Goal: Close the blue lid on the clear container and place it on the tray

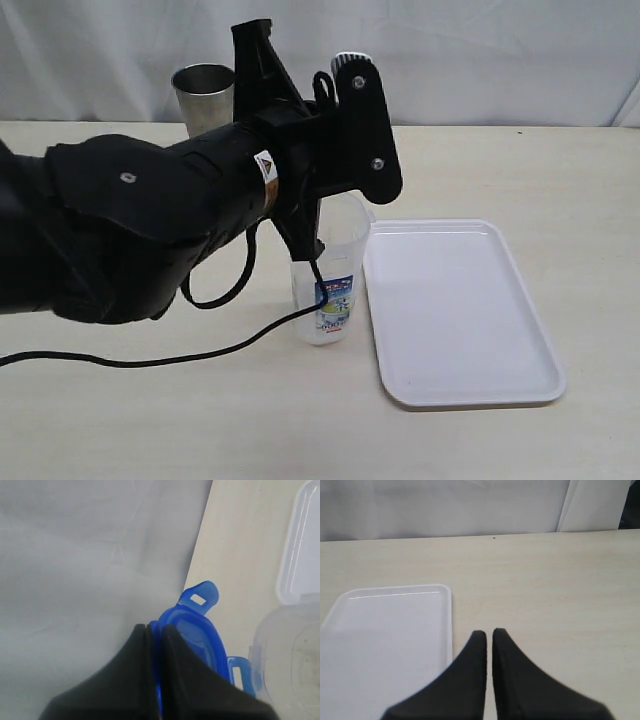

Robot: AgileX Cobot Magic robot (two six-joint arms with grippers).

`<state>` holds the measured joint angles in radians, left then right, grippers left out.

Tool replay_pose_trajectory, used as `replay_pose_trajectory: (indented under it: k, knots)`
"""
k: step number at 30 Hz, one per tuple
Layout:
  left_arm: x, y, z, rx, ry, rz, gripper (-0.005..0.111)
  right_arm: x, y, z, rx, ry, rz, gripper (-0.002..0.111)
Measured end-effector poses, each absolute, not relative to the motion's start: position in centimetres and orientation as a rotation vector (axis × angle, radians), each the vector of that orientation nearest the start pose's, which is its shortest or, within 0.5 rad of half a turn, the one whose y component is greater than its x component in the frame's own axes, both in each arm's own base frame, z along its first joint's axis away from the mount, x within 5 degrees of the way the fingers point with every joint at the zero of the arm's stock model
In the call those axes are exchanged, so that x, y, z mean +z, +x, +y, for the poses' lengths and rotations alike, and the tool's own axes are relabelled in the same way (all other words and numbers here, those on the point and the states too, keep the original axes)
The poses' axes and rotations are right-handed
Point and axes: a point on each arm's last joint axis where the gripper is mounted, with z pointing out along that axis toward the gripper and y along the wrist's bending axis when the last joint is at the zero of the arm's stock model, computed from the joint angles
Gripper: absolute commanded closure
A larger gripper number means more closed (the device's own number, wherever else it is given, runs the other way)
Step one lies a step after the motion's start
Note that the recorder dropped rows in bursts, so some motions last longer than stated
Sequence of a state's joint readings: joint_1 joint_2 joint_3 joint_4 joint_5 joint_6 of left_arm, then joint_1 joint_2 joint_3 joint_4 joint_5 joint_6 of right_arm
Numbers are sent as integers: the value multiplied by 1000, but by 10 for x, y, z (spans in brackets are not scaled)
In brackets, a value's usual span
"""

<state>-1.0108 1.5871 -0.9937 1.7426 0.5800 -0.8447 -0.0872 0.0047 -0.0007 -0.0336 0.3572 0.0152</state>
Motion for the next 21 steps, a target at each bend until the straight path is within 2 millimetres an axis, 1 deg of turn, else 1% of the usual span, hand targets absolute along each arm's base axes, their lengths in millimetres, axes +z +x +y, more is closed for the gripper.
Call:
replay_pose_trajectory:
  k: [3, 4, 15, 21]
  knots:
    - [290, 220, -258, 483, 1305, 1365, 107, 181, 53, -6, -83, 74, 1844, 104]
    - [291, 219, -257, 480, 1299, 1365, 107, 181, 53, -6, -83, 74, 1844, 104]
    - [290, 216, -262, 392, 1325, 1363, 107, 181, 53, -6, -83, 74, 1844, 104]
    - [291, 218, -259, 439, 1289, 1376, 107, 181, 53, -6, -83, 74, 1844, 104]
